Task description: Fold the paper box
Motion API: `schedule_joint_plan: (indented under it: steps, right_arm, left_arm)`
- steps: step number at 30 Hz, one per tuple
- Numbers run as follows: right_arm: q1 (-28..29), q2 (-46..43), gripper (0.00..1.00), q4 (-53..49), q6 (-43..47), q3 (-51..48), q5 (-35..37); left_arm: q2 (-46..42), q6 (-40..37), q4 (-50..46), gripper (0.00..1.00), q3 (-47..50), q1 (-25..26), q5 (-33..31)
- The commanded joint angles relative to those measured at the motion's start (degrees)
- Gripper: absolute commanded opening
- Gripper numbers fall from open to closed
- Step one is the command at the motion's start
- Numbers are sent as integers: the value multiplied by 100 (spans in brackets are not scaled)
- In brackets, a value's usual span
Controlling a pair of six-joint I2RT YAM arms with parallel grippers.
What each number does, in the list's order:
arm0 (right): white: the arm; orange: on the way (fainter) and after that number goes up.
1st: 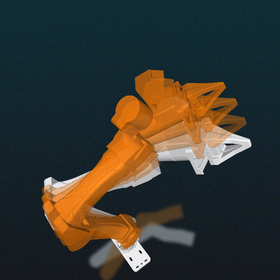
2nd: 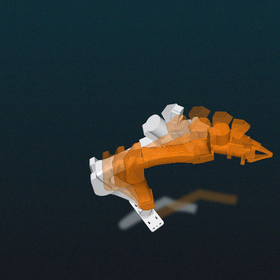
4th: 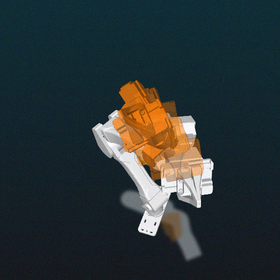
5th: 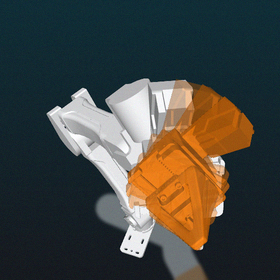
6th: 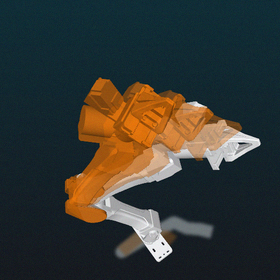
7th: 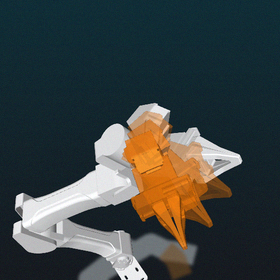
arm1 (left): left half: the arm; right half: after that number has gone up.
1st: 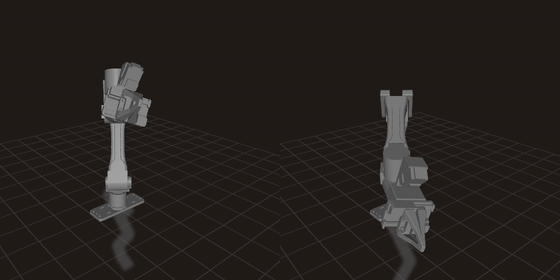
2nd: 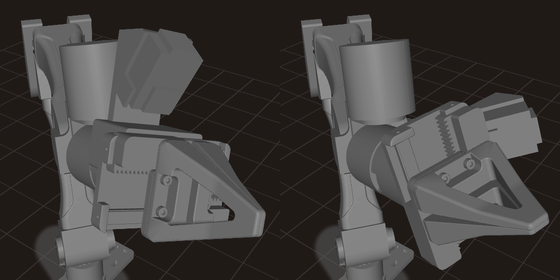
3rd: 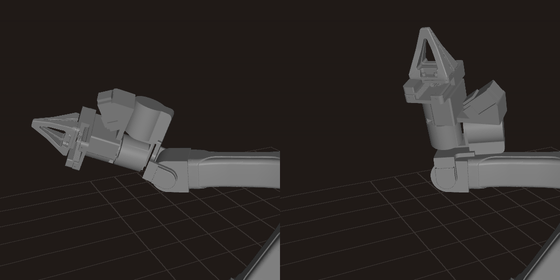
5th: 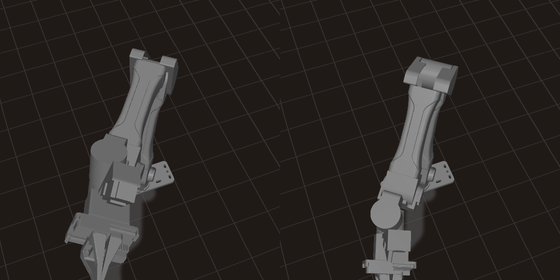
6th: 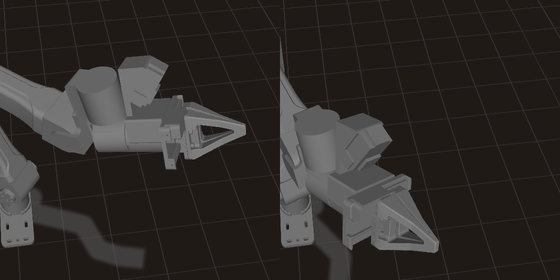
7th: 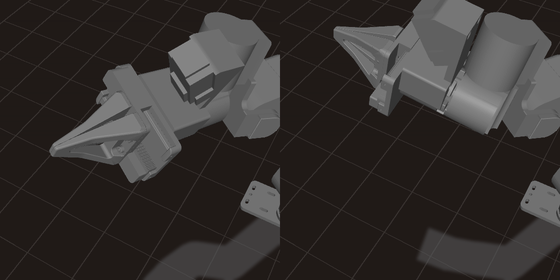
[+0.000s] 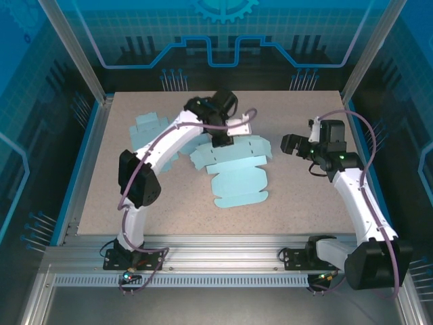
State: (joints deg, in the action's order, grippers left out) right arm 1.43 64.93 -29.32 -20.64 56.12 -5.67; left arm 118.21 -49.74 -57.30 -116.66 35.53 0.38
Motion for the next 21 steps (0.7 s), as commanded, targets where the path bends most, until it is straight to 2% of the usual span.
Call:
schedule_joint_plan:
  steps: [1,6,9,12,14,18,21]
  right_arm:
    - [-91,45,100,236,-118,-183,-352]
    - [-144,-64,100,546,-450,-366,-1177]
    - [-142,-145,91,875,-825,-519,-1809]
    - [-135,-127,74,1089,-1134,-540,-2250]
    - [-98,-159,64,1183,-1292,-540,-2356]
    - [85,-131,64,1305,-1427,-607,-2100]
    - [156,175,62,1280,-1392,-228,-2043]
  left_arm:
    - [-478,-124,1947,0,1026,279,-892]
    - [-649,-78,3354,0,2108,574,-1603]
    - [-694,-7,3950,0,2507,706,-1831]
    - [-695,10,4215,0,2664,812,-2039]
    - [-694,-34,4324,0,2732,854,-2130]
    - [-742,-173,4628,0,2883,927,-2342]
    - [-777,-279,4749,0,2935,980,-2483]
